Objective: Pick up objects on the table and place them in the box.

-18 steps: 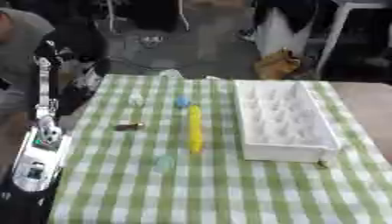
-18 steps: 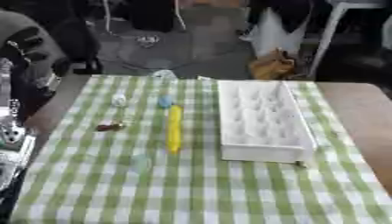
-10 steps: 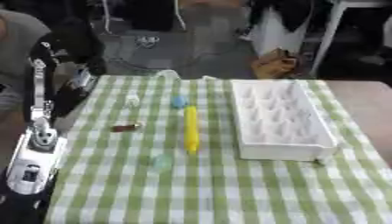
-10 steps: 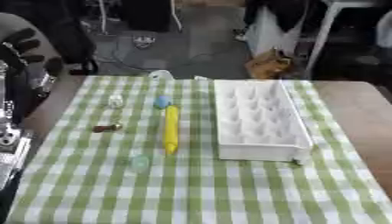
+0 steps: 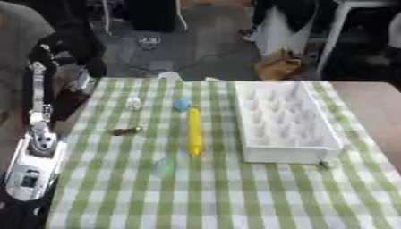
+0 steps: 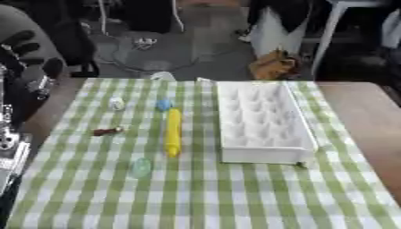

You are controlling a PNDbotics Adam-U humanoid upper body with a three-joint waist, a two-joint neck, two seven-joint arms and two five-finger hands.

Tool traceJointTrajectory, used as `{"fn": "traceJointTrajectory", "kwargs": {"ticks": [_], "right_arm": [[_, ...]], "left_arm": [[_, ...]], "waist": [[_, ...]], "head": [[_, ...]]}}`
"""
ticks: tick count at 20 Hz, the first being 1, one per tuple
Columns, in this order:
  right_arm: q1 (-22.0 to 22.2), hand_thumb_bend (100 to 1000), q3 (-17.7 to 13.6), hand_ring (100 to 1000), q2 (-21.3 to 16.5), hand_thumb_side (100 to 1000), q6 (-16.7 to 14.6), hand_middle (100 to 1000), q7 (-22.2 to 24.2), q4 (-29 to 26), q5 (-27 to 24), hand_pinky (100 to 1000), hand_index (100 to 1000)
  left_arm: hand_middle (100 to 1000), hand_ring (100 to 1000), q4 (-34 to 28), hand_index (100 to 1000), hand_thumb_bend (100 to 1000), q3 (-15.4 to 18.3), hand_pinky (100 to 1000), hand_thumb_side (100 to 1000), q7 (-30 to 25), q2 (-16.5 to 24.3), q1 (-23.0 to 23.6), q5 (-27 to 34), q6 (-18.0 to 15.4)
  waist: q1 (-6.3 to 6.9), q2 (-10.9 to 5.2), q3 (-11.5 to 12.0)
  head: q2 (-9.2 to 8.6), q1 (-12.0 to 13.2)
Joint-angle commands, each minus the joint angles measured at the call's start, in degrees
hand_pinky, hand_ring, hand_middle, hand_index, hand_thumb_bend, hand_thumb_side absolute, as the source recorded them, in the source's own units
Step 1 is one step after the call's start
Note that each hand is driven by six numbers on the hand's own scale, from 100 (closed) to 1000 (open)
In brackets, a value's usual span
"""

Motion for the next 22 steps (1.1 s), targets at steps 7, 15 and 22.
{"fn": "traceJointTrajectory", "kwargs": {"ticks": [7,15,22], "right_arm": [[-0.62,170,-0.13,781,-1.18,447,-0.02,801,0.15,-1.28,-0.29,722,943],[-0.62,175,-0.15,778,-1.36,446,0.08,797,0.14,-1.17,-0.13,720,942],[-0.56,173,0.02,774,-1.70,445,0.00,792,0.58,-1.02,-0.17,719,941]], "left_arm": [[797,800,-0.85,876,797,0.23,709,626,-0.40,0.67,-1.11,-0.17,0.06],[765,795,0.99,871,710,0.04,705,513,-4.52,3.08,-2.28,-5.91,4.85],[742,761,6.91,848,397,-1.70,718,305,-20.04,10.03,-5.99,-19.75,11.69]], "waist": [[0.72,0.78,0.07],[0.76,0.69,-0.10],[0.94,0.39,-0.59]], "head": [[0.29,-0.35],[0.29,-0.81],[0.29,-0.92]]}}
